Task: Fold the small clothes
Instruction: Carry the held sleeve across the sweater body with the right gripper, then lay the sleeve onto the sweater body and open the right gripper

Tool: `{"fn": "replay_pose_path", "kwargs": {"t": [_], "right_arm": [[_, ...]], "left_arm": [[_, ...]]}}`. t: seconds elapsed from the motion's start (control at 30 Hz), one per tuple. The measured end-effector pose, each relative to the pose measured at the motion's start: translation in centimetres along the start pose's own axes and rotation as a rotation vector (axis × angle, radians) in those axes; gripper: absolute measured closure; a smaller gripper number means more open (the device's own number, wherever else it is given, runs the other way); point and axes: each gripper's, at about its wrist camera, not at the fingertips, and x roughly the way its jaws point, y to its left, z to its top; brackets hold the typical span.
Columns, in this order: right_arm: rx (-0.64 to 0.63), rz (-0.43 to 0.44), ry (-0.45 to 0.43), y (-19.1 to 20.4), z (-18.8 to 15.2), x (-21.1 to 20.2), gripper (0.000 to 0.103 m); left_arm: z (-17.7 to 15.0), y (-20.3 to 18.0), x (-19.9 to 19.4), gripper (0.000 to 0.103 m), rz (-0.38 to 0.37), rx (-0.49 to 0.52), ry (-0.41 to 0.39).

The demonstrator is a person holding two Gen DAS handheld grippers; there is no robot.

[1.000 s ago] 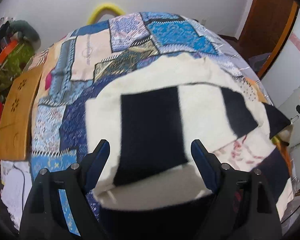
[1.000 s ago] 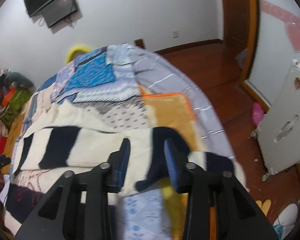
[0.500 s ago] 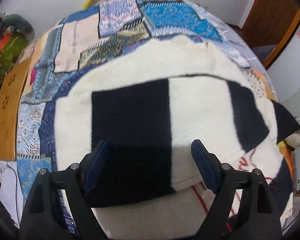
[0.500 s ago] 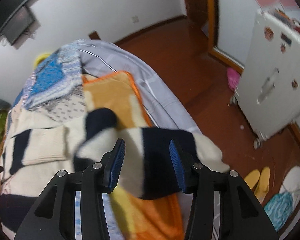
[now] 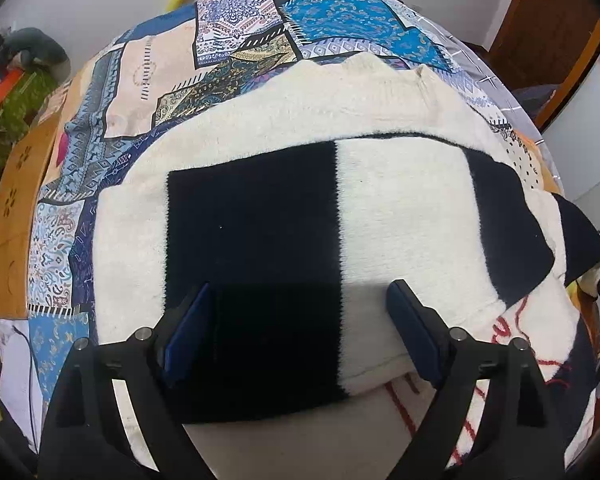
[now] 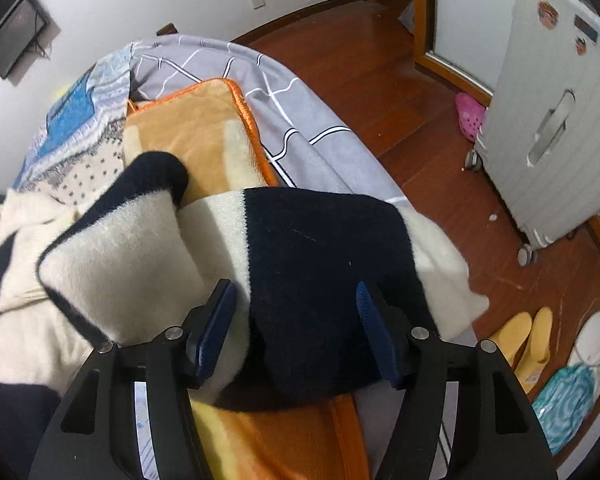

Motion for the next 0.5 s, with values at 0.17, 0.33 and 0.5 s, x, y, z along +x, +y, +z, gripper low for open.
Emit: {"fn": "replay_pose_path", "kwargs": {"t": [0.17, 0.33, 0.5], "right_arm": [[-0.037, -0.027, -0.021, 0.5, 0.1, 0.2, 0.065], [-0.068, -0.047, -0.052, 1.1, 0.3, -0.9, 0.087], [-0.07, -0.024, -0.088, 1.4, 0.7, -2.6, 0.095]], "left_arm": [[-0.1, -0.4, -0.3, 0.015, 0.005, 0.005, -0.001], [-0.4, -1.0, -0.8, 0.015, 0.009, 0.025, -0.007], [-0.8, -1.5, -1.5, 0.015, 0.018, 0.055, -0.024]]}}
